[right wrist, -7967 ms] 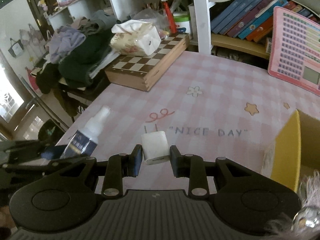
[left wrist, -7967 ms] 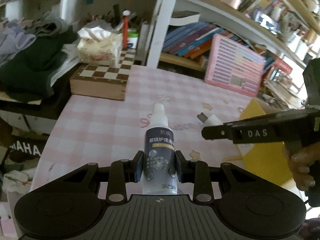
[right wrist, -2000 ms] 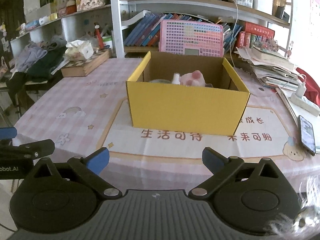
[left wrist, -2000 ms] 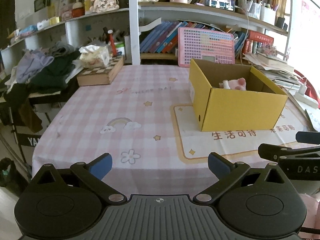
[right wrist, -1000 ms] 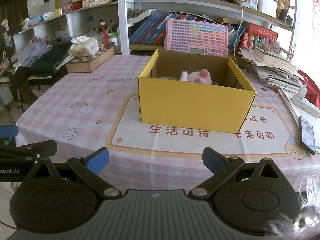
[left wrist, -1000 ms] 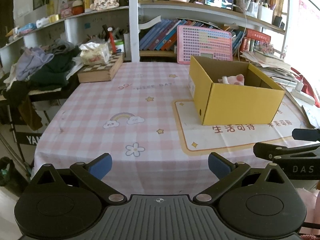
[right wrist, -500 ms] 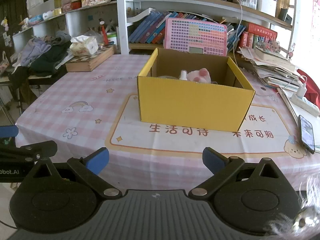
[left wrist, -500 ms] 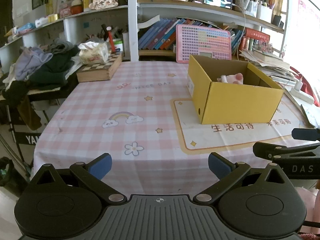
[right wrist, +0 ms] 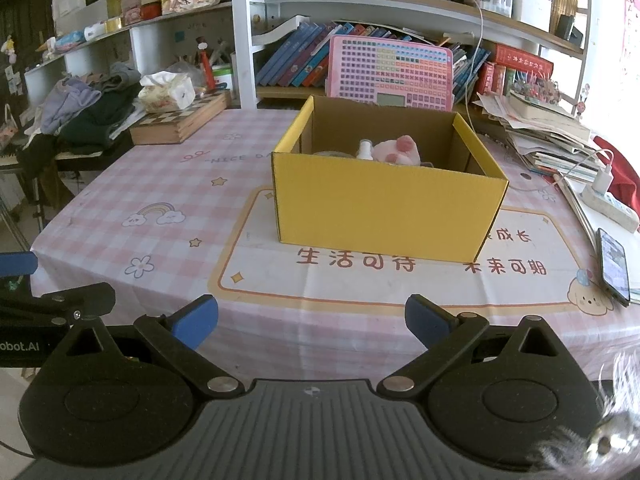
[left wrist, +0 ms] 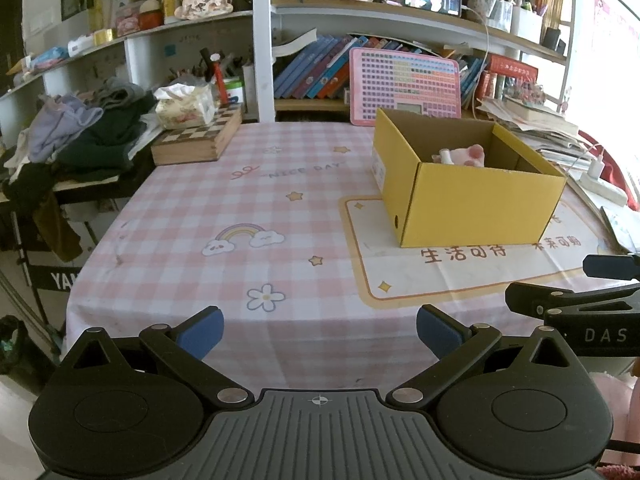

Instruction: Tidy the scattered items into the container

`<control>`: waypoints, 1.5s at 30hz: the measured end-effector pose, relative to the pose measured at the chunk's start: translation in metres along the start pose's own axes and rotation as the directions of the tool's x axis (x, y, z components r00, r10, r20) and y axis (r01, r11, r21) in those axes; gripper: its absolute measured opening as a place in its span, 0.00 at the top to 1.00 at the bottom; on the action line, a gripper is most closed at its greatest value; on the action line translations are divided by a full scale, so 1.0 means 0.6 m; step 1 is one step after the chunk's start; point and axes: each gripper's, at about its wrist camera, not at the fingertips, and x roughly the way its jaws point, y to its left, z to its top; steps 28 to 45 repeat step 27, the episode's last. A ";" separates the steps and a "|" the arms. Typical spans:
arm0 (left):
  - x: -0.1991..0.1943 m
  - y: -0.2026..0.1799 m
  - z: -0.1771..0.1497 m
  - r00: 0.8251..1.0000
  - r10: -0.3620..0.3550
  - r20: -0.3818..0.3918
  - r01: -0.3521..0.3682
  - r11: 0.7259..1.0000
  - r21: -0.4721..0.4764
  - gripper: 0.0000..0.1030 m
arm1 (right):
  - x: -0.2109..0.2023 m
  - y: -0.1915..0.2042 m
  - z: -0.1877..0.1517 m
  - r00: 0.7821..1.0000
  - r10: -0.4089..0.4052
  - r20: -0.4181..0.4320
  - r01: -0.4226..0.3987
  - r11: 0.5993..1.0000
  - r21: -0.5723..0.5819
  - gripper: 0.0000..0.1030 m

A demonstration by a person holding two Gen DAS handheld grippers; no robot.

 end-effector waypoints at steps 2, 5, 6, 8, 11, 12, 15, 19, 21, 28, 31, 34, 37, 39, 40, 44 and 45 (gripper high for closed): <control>0.000 -0.001 0.000 1.000 0.000 -0.001 0.000 1.000 -0.001 0.00 | 0.000 0.000 0.001 1.000 0.000 0.000 0.000 1.000 0.000 0.02; 0.001 -0.001 0.000 1.000 -0.001 -0.003 0.001 1.000 -0.001 0.00 | 0.000 0.000 0.001 1.000 0.001 -0.001 -0.001 1.000 0.000 0.02; 0.001 -0.002 0.000 1.000 -0.002 -0.005 0.002 1.000 0.000 0.00 | 0.000 0.000 0.001 1.000 0.001 -0.001 -0.001 1.000 0.000 0.02; 0.001 -0.002 -0.001 1.000 -0.002 -0.007 0.002 1.000 0.001 0.00 | 0.001 -0.001 0.001 1.000 0.002 -0.002 -0.002 1.000 0.001 0.02; 0.002 -0.001 -0.001 1.000 -0.003 -0.012 0.003 1.000 0.005 0.00 | 0.003 -0.004 -0.002 1.000 0.003 -0.006 -0.003 1.000 0.003 0.02; 0.002 -0.002 -0.002 1.000 -0.004 -0.014 0.004 1.000 0.008 0.00 | 0.003 -0.004 -0.003 1.000 0.003 -0.007 -0.003 1.000 0.003 0.02; 0.001 -0.004 -0.004 1.000 -0.002 -0.014 0.003 1.000 0.018 0.00 | 0.003 -0.004 -0.003 1.000 0.003 -0.007 -0.003 1.000 0.003 0.02; -0.002 -0.003 -0.005 1.000 -0.004 -0.006 0.004 1.000 0.022 0.00 | 0.003 -0.005 -0.005 1.000 0.002 -0.008 -0.002 1.000 0.003 0.02; -0.003 -0.002 -0.005 1.000 -0.008 0.000 0.008 1.000 0.020 0.00 | 0.003 -0.004 -0.003 1.000 0.002 -0.009 -0.002 1.000 0.004 0.02; -0.004 -0.002 -0.005 1.000 -0.008 0.001 0.008 1.000 0.020 0.00 | 0.003 -0.003 -0.008 1.000 0.003 -0.011 -0.003 1.000 0.000 0.02; -0.004 -0.002 -0.005 1.000 -0.008 0.001 0.008 1.000 0.020 0.00 | 0.003 -0.003 -0.008 1.000 0.003 -0.011 -0.003 1.000 0.000 0.02; -0.004 -0.002 -0.005 1.000 -0.008 0.001 0.008 1.000 0.020 0.00 | 0.003 -0.003 -0.008 1.000 0.003 -0.011 -0.003 1.000 0.000 0.02; -0.004 -0.002 -0.005 1.000 -0.008 0.001 0.008 1.000 0.020 0.00 | 0.003 -0.003 -0.008 1.000 0.003 -0.011 -0.003 1.000 0.000 0.02; -0.004 -0.002 -0.005 1.000 -0.008 0.001 0.008 1.000 0.020 0.00 | 0.003 -0.003 -0.008 1.000 0.003 -0.011 -0.003 1.000 0.000 0.02; -0.004 -0.002 -0.005 1.000 -0.008 0.001 0.008 1.000 0.020 0.00 | 0.003 -0.003 -0.008 1.000 0.003 -0.011 -0.003 1.000 0.000 0.02; -0.004 -0.002 -0.005 1.000 -0.008 0.001 0.008 1.000 0.020 0.00 | 0.003 -0.003 -0.008 1.000 0.003 -0.011 -0.003 1.000 0.000 0.02; -0.004 -0.002 -0.005 1.000 -0.008 0.001 0.008 1.000 0.020 0.00 | 0.003 -0.003 -0.008 1.000 0.003 -0.011 -0.003 1.000 0.000 0.02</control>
